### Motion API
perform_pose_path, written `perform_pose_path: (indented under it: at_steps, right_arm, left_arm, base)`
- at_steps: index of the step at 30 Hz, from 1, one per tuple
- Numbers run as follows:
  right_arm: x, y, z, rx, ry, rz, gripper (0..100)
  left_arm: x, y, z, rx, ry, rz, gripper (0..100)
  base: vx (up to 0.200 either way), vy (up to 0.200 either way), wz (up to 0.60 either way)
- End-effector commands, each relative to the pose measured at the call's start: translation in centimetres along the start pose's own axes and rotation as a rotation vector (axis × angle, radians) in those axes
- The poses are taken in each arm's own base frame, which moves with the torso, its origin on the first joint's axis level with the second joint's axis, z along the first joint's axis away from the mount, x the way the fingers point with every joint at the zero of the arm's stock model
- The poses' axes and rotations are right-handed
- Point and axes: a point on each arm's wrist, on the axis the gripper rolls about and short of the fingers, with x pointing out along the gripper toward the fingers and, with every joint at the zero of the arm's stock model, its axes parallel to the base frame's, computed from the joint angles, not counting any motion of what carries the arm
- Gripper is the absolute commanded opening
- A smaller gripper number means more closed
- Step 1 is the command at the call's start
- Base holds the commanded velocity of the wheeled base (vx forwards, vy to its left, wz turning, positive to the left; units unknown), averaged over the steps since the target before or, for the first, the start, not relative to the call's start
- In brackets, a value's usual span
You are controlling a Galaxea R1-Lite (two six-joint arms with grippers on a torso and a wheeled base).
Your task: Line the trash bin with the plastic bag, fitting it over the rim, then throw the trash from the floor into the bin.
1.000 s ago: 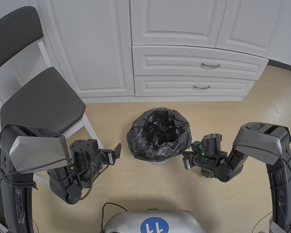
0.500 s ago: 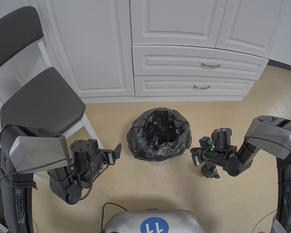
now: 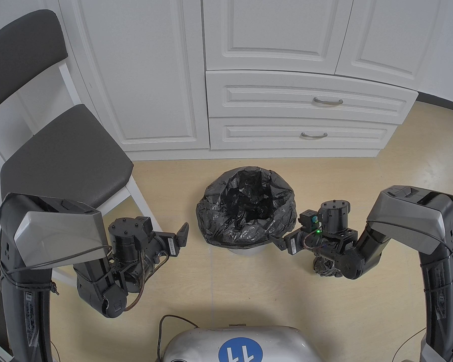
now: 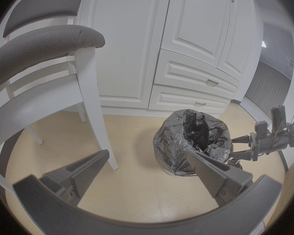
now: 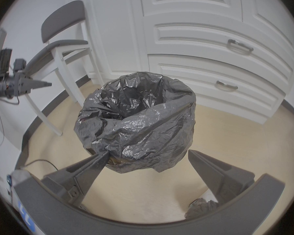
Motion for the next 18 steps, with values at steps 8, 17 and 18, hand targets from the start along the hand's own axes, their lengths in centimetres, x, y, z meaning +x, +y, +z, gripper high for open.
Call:
perform_pose_path:
  at_steps: [8,17,18]
  right_arm:
    - [-2.8,2.4,7.2,0.203,0.034,-0.040,100]
    - [1.2,4.2,8.3,0.373,0.117,-0.211,100]
    - [1.2,4.2,8.3,0.372,0.125,-0.214,100]
  left_arm:
    - [0.0,0.0,-0.1,0.000,0.002,0.002,100]
    - [0.0,0.0,0.1,-0.001,-0.004,0.001,100]
    - [0.0,0.0,0.1,-0.001,-0.004,0.001,100]
  base:
    - [0.000,0.000,0.00]
    - [0.000,0.000,0.00]
    - [0.000,0.000,0.00]
